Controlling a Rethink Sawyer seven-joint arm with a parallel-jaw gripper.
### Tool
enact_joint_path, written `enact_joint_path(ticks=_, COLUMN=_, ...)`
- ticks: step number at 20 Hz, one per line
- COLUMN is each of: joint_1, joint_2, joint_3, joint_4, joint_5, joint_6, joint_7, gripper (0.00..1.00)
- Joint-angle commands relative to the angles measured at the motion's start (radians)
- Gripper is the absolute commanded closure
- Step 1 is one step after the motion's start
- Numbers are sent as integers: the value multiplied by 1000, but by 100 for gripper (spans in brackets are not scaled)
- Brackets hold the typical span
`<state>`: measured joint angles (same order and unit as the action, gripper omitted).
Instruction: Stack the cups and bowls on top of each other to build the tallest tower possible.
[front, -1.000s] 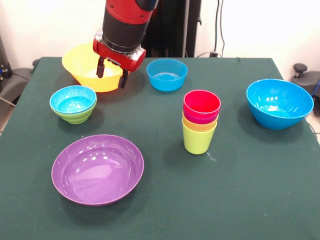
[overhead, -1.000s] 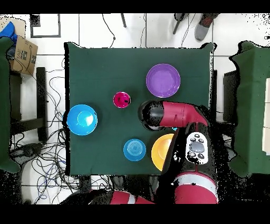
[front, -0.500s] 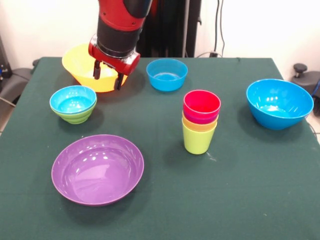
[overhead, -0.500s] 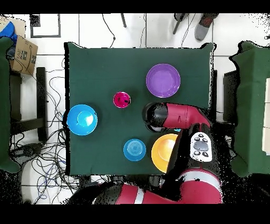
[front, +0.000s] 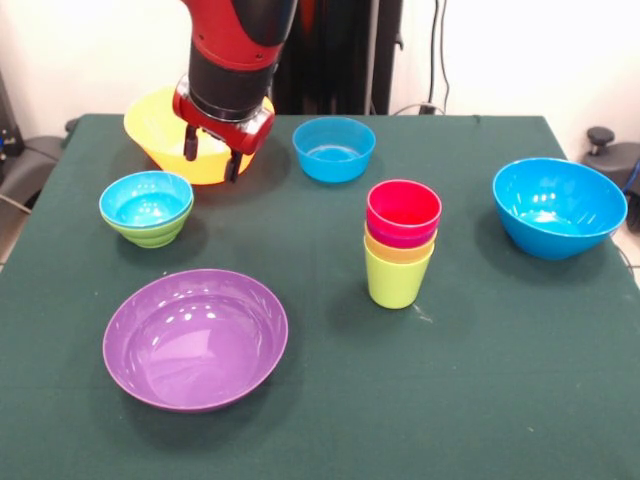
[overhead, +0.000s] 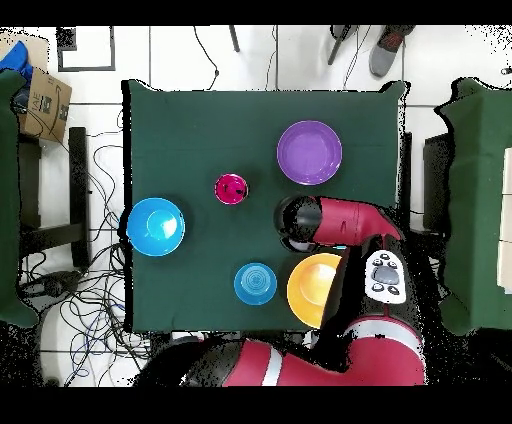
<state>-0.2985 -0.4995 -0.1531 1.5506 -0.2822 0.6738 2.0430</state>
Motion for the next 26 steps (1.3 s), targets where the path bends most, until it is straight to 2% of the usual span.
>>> enact_joint_path(ticks=1, joint_1=-15, joint_2=69, joint_3=131, joint_4=-16, joint_5=-21, joint_6=-41, joint_7=-36, gripper=0)
enact_joint_path(ticks=13, joint_1=-45, joint_2=104, joint_3=150, joint_4=-42, joint_5=-37, joint_6=-69, joint_7=-62, gripper=0)
enact_joint_path(ticks=26, joint_1=-19, joint_2=59, joint_3=138, joint_4=1, joint_5=-20, joint_6=-29, joint_7=-17, gripper=0)
